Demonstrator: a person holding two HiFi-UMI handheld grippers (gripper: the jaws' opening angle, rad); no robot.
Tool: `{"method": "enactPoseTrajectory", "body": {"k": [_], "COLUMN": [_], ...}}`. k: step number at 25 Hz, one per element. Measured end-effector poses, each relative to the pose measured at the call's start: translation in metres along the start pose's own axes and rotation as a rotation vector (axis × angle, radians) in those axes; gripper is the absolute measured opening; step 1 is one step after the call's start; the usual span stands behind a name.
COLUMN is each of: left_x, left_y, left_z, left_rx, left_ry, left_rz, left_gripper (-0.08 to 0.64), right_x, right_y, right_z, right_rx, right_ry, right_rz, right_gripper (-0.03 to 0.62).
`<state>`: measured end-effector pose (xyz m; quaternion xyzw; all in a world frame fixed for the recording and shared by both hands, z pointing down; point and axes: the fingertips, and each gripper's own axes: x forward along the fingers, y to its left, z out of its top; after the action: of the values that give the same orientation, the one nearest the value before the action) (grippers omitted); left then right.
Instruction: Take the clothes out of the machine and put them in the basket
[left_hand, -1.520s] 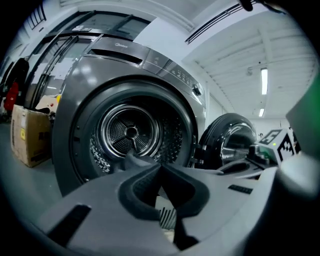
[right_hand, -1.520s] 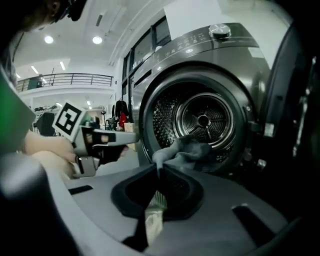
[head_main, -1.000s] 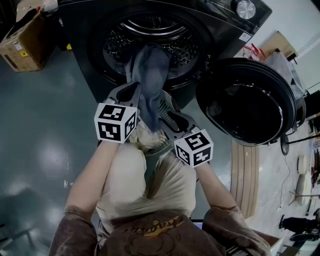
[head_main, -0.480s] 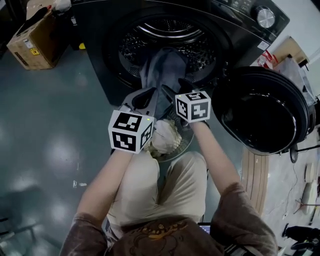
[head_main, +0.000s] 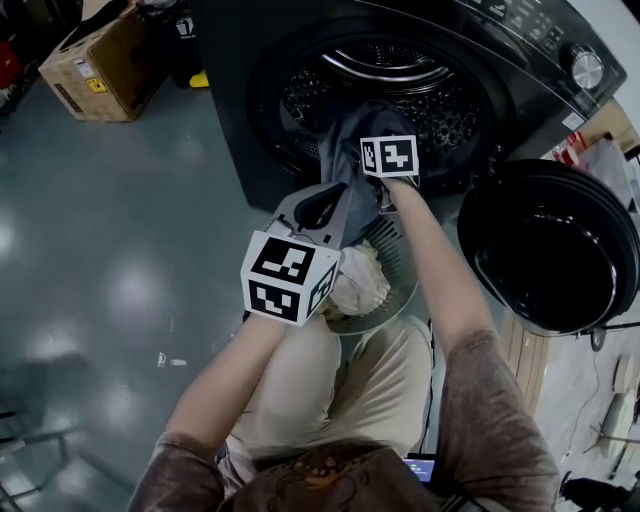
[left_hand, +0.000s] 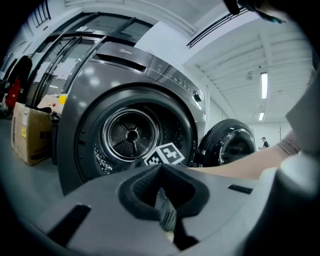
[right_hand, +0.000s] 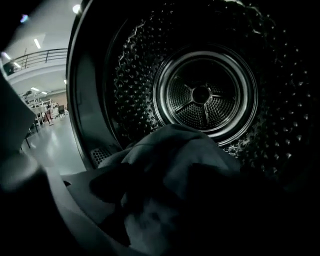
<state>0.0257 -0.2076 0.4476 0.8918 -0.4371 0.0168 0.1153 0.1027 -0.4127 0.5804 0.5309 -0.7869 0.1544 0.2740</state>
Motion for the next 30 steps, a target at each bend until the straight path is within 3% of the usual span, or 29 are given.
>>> {"method": "enactPoseTrajectory", "body": {"k": [7,12,14,17,23,30], "left_x": [0.000,0.000,-0.001,-0.002,-0.002,0.005], "left_y": [0.007,0.008,0.009,0.010,0.011,0.004], "left_z": [-0.001,-0.001,0.000,-0.001,-0.002,-0.005], "left_rx": [-0.014,-0.018,-0.019,-0.020,-0.019,-0.001], "left_ry": [-0.001,-0.003,-0.006,-0.005,0.002,0.005], "left_rz": [-0.005,-0.008,-0.007,-0.003,0.002,-0.009], "left_gripper": [0.006,0.006,0.006,0.006,0.006,0.006], "right_x": [0.013,0.003,-0.006,-0.026,-0.098,-0.178], "right_y": [0.001,0.004,0.008,0.016,0.036,0.050], "right_z": [-0.002,-0.001,0.002,-0.001,-0.024,-0.061], "right_rx": [0.003,-0.059,-0.058,-0.031,-0.071,-0.073], "right_ry": [0.043,0.016,-0.006,-0.046,-0.115,-0.127], "right_rz": [0.020,0.002,0.004,0.041,0.103,0.148], "right_gripper": [0.358,0.100,0.047,0.041,0.038,0.035]}}
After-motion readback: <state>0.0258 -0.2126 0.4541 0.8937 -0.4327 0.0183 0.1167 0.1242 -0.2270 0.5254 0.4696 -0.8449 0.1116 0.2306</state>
